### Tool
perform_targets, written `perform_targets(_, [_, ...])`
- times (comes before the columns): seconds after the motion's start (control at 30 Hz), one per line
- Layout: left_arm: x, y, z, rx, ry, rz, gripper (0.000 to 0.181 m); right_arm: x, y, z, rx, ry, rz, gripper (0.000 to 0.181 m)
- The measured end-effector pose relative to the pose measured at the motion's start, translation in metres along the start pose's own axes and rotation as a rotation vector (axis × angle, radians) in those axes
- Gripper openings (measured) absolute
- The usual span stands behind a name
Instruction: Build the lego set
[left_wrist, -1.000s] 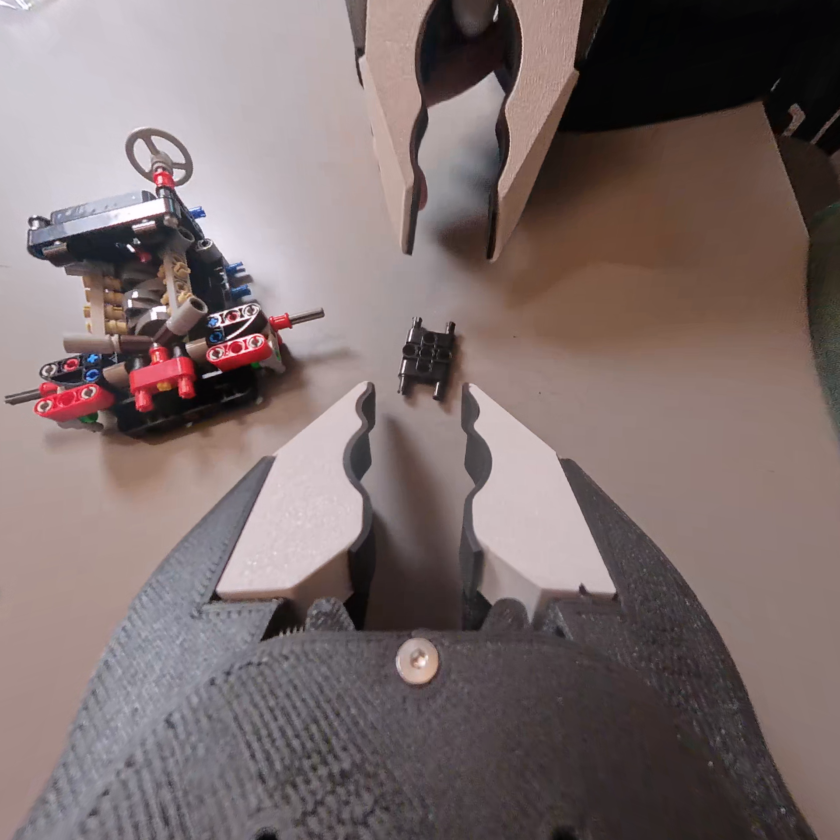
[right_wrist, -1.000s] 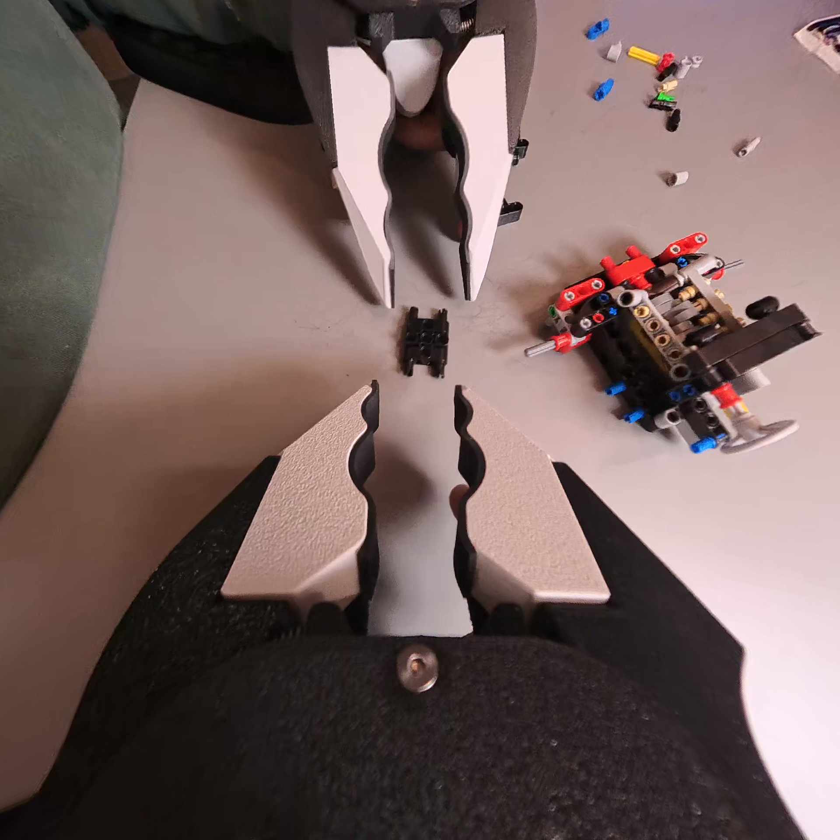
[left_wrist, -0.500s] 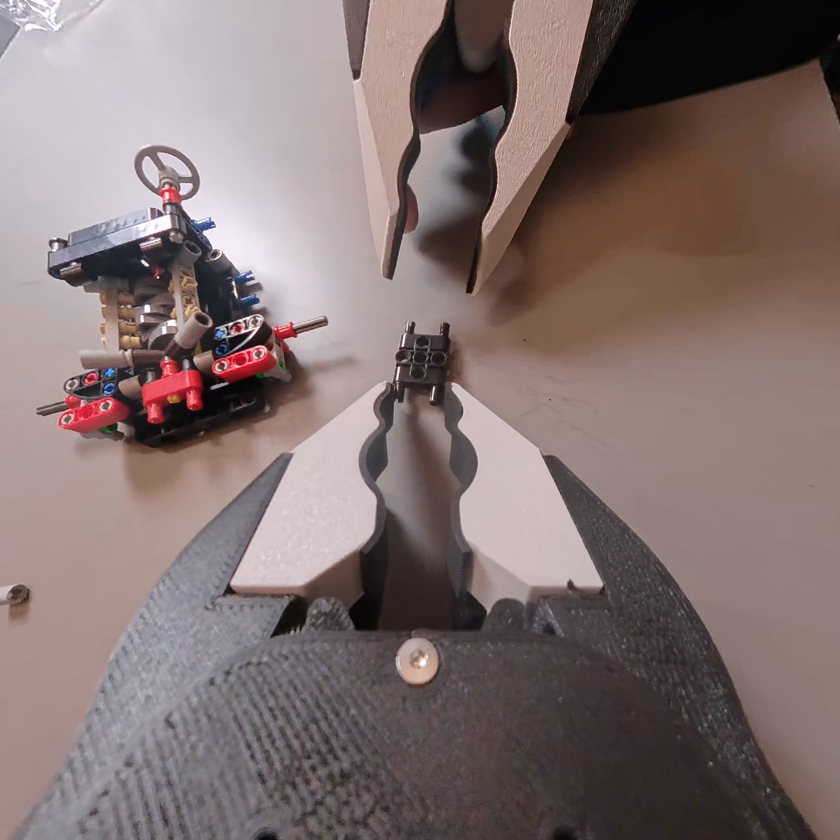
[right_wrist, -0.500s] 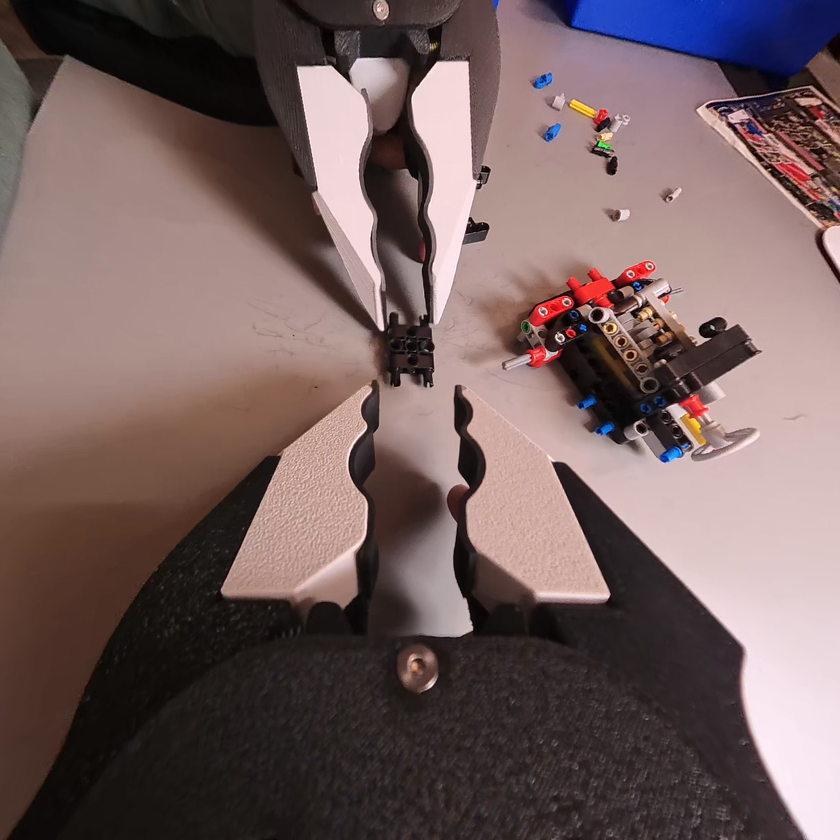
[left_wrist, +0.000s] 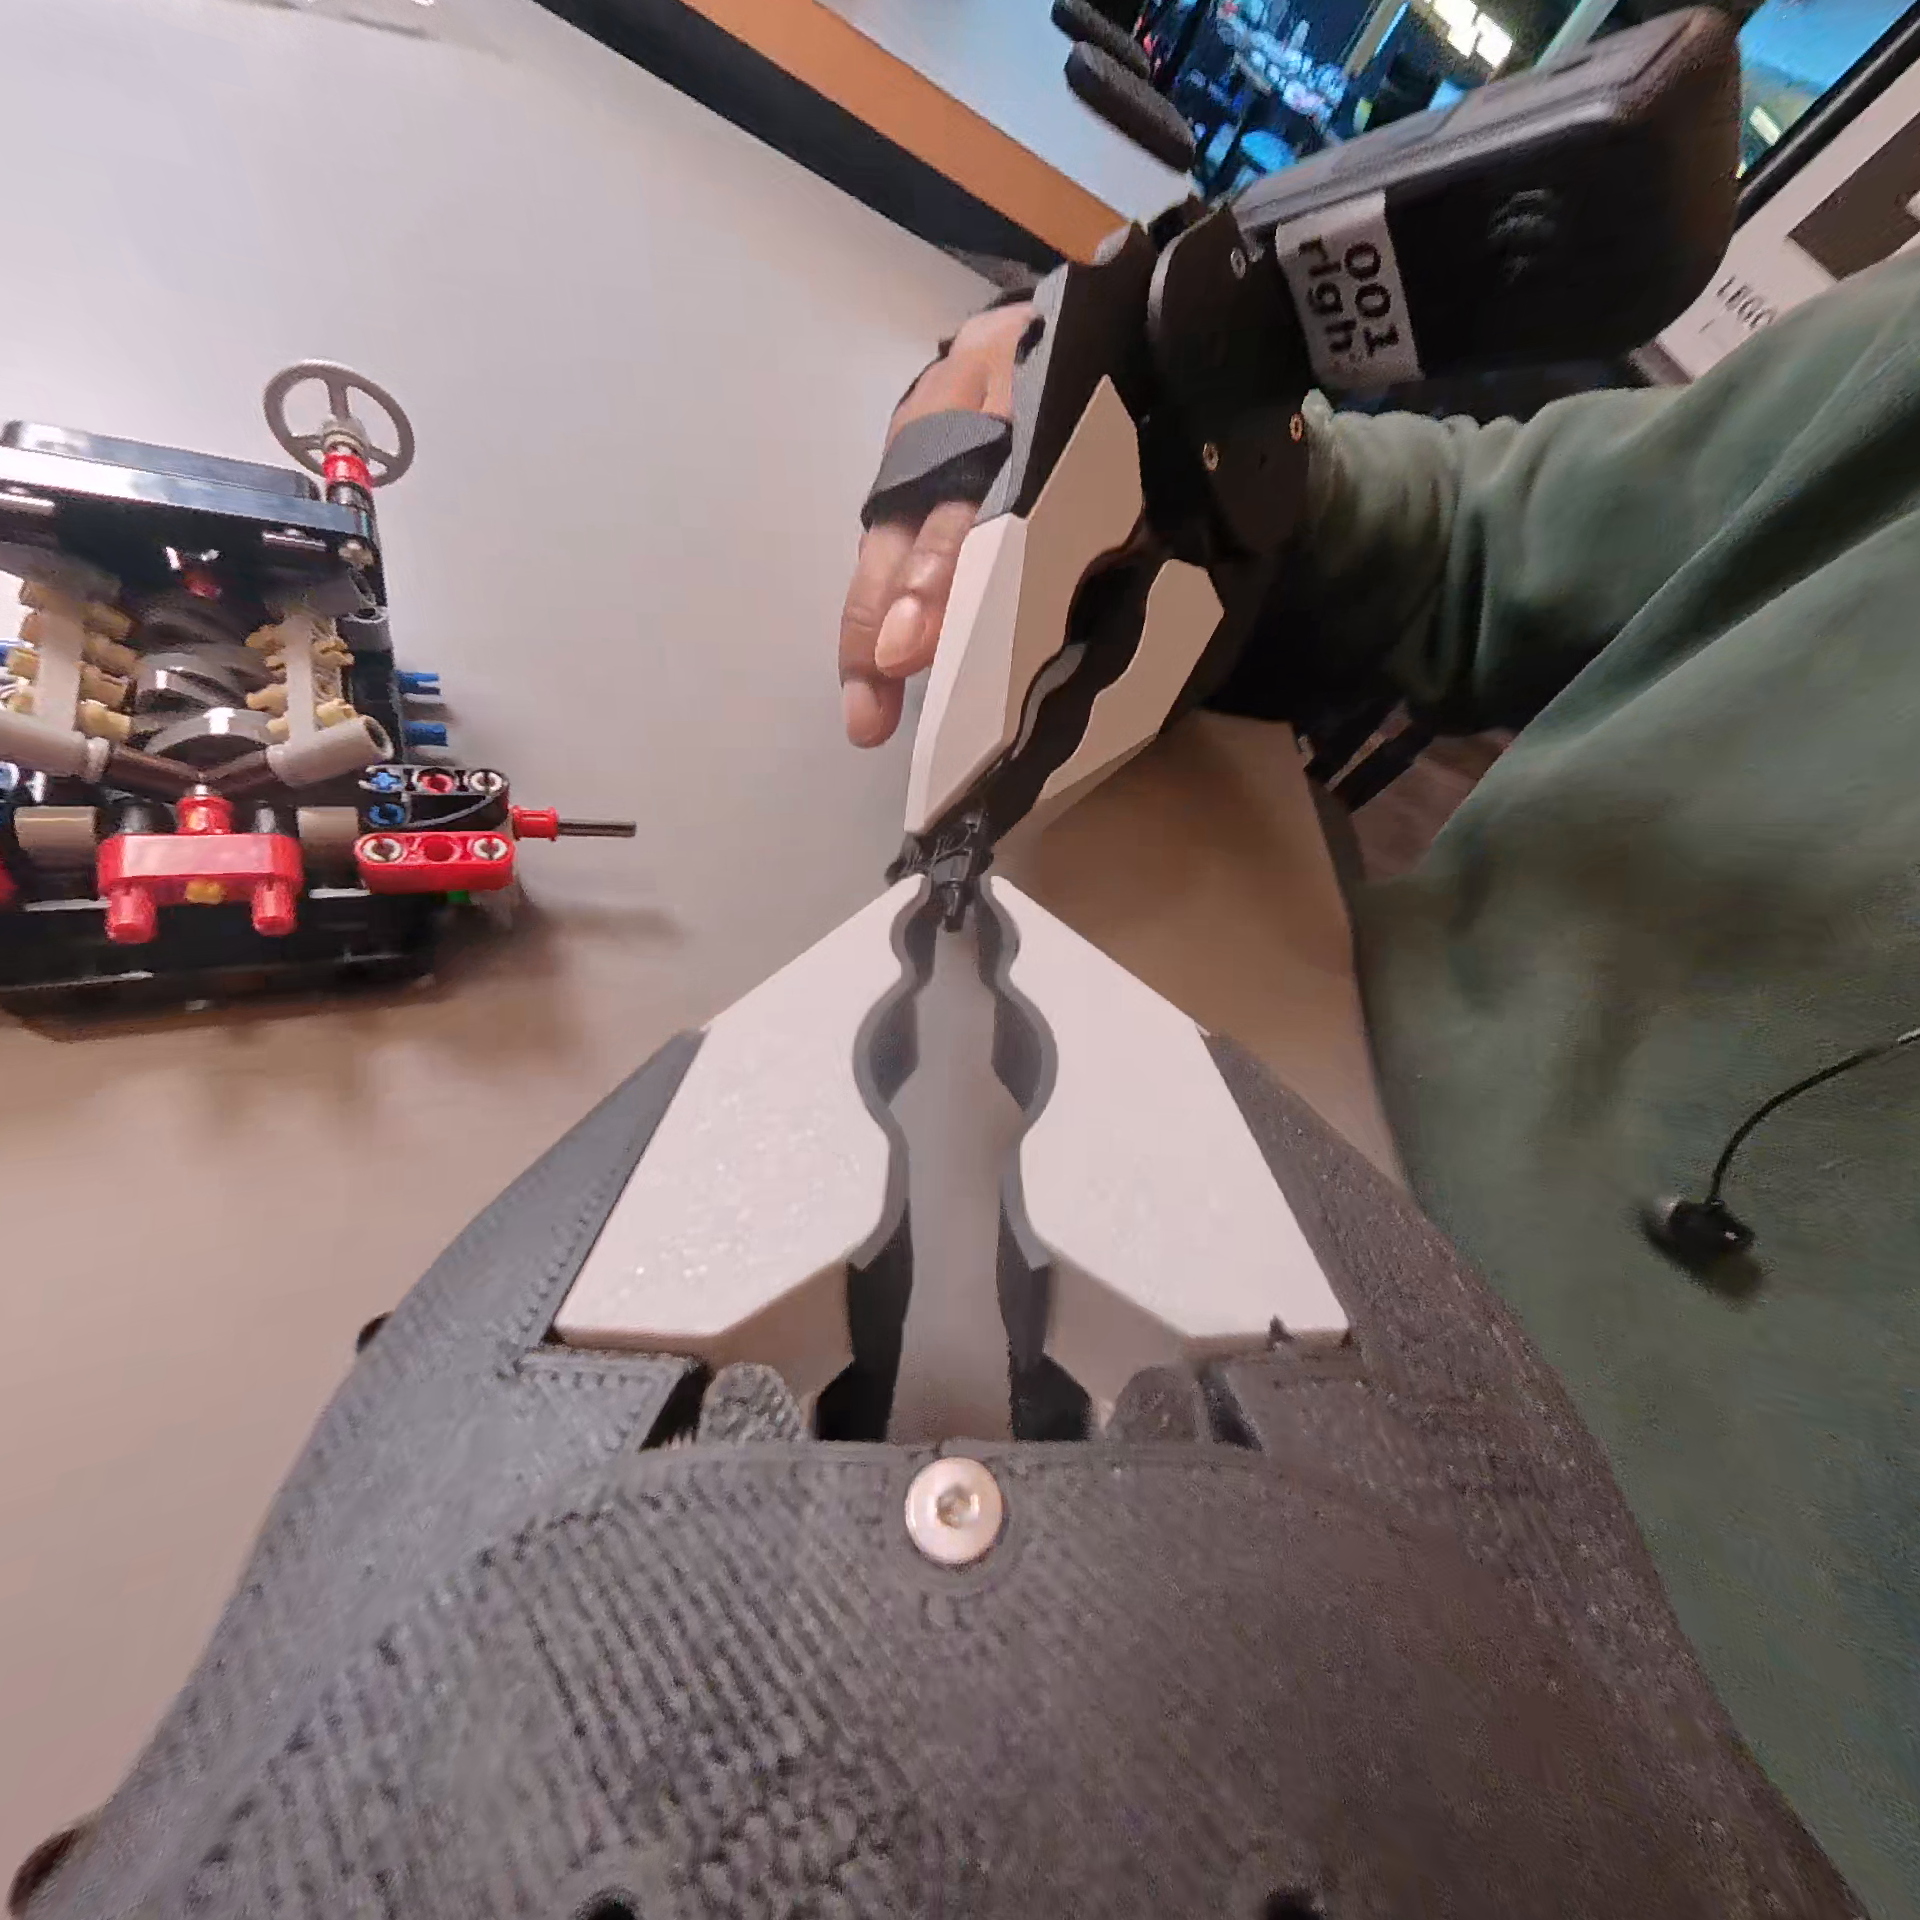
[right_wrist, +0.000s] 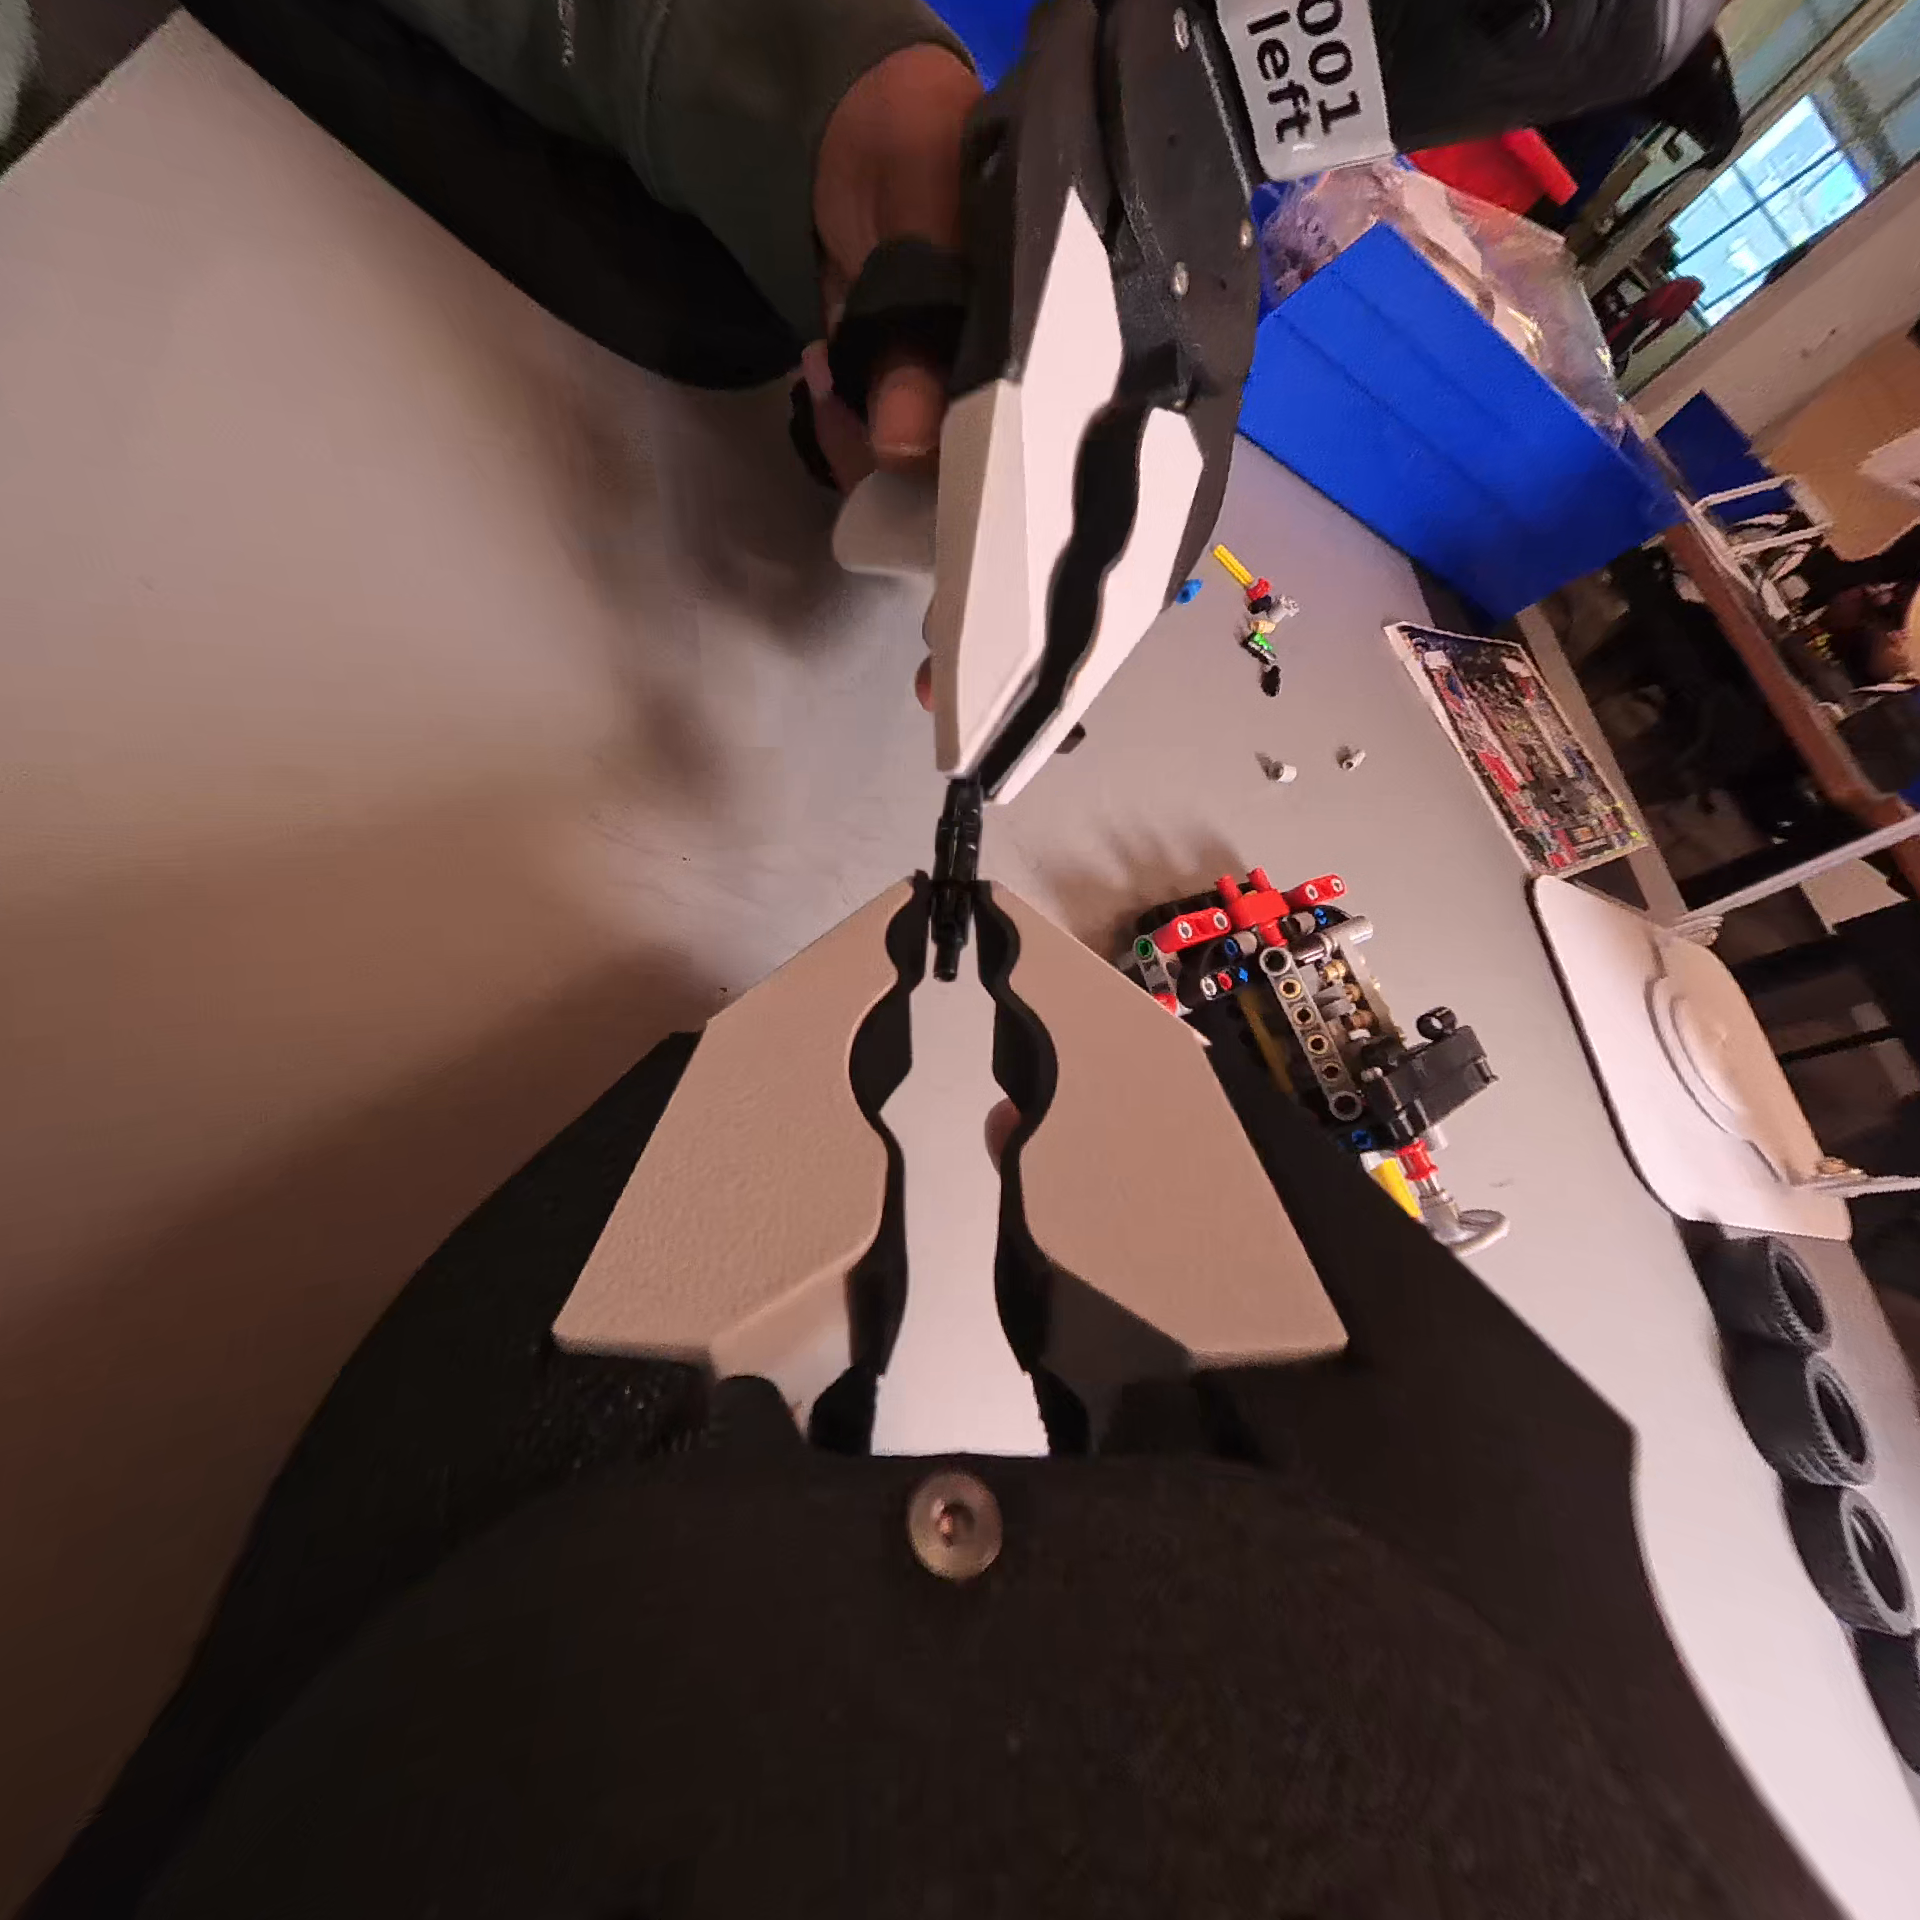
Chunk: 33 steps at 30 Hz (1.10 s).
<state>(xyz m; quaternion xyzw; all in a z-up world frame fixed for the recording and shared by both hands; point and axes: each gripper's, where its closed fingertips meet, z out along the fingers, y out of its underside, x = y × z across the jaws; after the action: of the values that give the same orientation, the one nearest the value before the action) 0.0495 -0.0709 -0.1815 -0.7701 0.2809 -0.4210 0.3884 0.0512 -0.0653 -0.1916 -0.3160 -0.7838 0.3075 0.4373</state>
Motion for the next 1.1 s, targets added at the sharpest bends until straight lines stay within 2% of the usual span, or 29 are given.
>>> perform_targets(0.1, [0.001, 0.000, 0.000, 0.005, 0.002, -0.015, 0.010, -0.002, -0.001, -0.001, 0.023, -0.073, 0.175, 0.006])
perform_targets(0.2, [0.001, -0.003, -0.002, 0.017, -0.013, 0.024, 0.016, 0.003, -0.010, -0.007, 0.101, -0.217, 0.566, 0.006])
perform_targets(0.27, [0.003, -0.008, -0.004, 0.048, -0.014, 0.050, 0.023, 0.009, -0.025, -0.016, 0.218, -0.378, 0.891, 0.006])
perform_targets(0.33, [0.002, -0.010, -0.006, 0.061, -0.032, 0.081, 0.023, 0.026, -0.030, -0.023, 0.339, -0.465, 1.184, 0.006])
perform_targets(0.43, [0.006, -0.015, -0.007, 0.089, -0.025, 0.099, 0.023, 0.033, -0.027, -0.030, 0.421, -0.583, 1.391, 0.006])
perform_targets(0.87, [0.009, -0.022, -0.010, 0.139, -0.012, 0.079, 0.022, 0.030, -0.032, -0.027, 0.436, -0.650, 1.465, 0.006])
perform_targets(0.97, [0.007, -0.022, -0.010, 0.136, -0.010, 0.057, 0.022, 0.026, -0.030, -0.024, 0.408, -0.607, 1.380, 0.006])
perform_targets(1.1, [0.003, -0.017, -0.009, 0.112, -0.021, 0.038, 0.023, 0.015, -0.025, -0.015, 0.317, -0.476, 1.121, 0.006])
